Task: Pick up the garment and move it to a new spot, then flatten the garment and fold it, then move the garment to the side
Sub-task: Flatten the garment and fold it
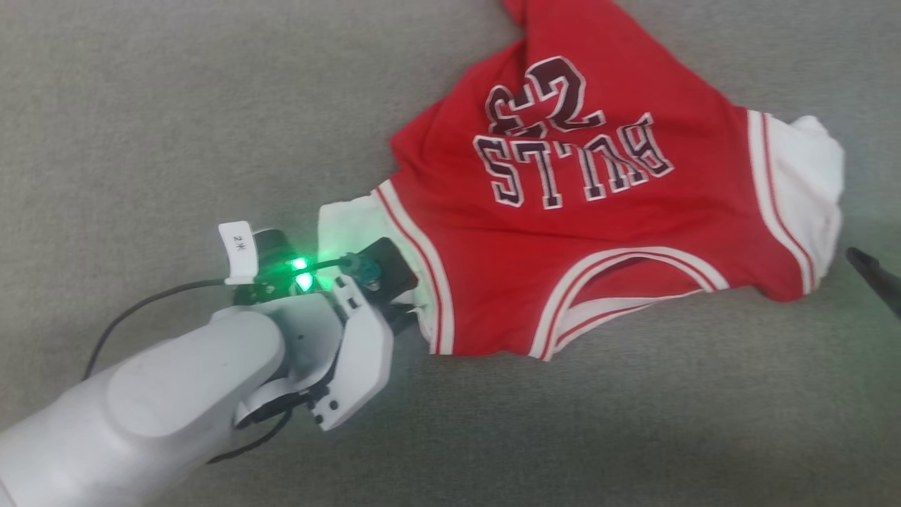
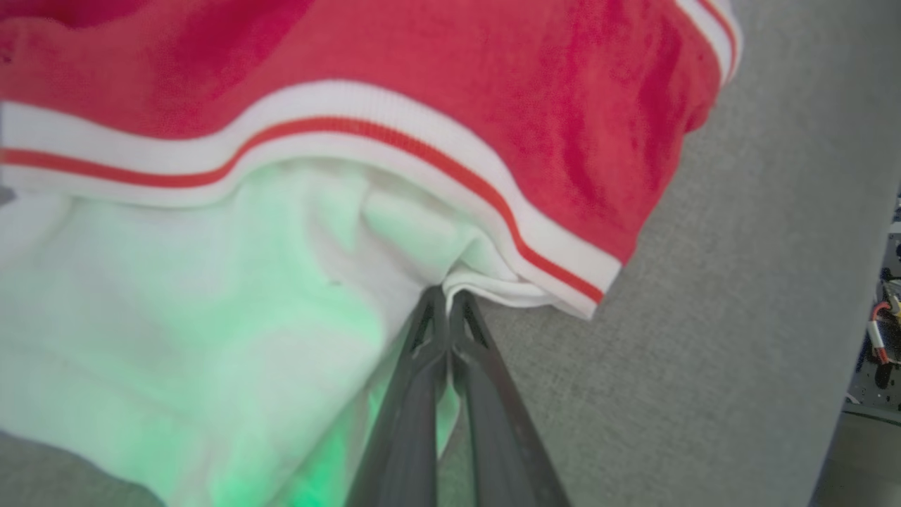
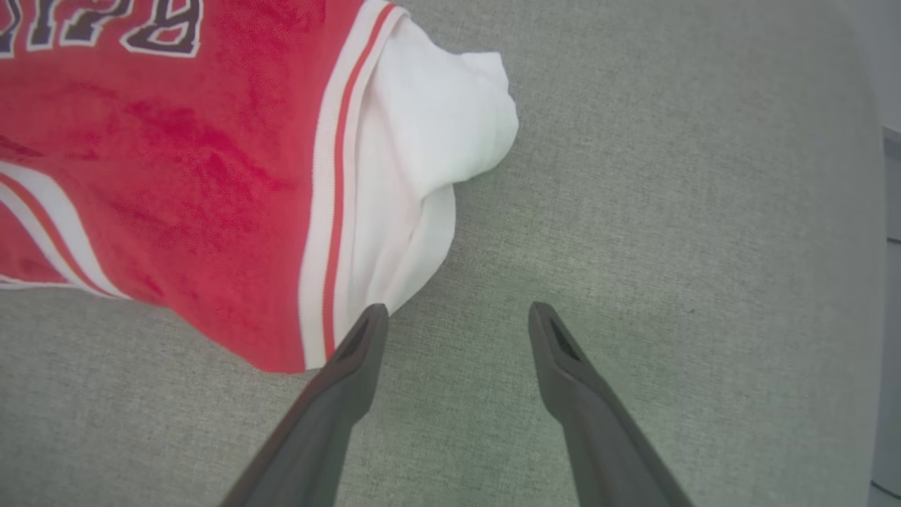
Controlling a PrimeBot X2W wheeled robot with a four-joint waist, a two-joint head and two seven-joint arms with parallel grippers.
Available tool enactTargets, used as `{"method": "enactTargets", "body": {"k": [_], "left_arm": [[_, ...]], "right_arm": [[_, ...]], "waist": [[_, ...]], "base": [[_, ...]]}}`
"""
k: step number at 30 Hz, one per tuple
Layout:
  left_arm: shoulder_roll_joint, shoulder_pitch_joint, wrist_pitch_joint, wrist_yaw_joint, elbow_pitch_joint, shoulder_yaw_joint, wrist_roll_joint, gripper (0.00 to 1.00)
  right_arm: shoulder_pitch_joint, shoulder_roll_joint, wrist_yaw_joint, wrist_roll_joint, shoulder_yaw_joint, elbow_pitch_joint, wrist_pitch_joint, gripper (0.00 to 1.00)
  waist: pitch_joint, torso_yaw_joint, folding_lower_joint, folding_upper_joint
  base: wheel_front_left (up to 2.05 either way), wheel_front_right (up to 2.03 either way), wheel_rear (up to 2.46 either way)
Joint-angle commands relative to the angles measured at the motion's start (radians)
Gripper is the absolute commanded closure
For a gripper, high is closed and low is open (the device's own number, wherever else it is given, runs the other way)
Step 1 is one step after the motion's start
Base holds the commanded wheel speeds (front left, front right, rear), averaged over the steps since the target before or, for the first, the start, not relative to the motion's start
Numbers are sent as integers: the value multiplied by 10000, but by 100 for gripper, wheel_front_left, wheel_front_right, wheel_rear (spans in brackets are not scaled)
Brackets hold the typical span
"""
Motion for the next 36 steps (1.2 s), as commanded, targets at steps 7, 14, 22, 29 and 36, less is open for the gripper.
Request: {"method": "enactTargets", "body": {"k": [7, 14, 22, 29, 36], "left_arm": [[-731, 1, -221, -16, 216, -268, 284, 100], [-935, -188, -602, -6, 496, -263, 130, 100], [-762, -251, -2070, 9, 1005, -52, -707, 100], [-358, 322, -4533, -2, 939, 967, -1863, 100], [-40, 126, -5503, -2, 412, 2113, -3100, 100]], "right_arm": [[-1086, -494, 0, 908, 771, 623, 1255, 0], [-1383, -407, 0, 1228, 1678, 1438, 1197, 100], [-1457, -437, 0, 1927, 1907, 1602, 523, 100], [-887, -442, 0, 3211, 342, 1072, -86, 100], [-961, 131, 2, 4413, -1900, 418, -61, 100]], "waist": [[580, 622, 0, -1], [667, 793, 0, -1], [177, 732, 0, -1], [-863, 903, 0, -1], [-1070, 1272, 0, -1]], "base": [[0, 0, 0], [0, 0, 0], [0, 0, 0], [0, 0, 0], [0, 0, 0]]}}
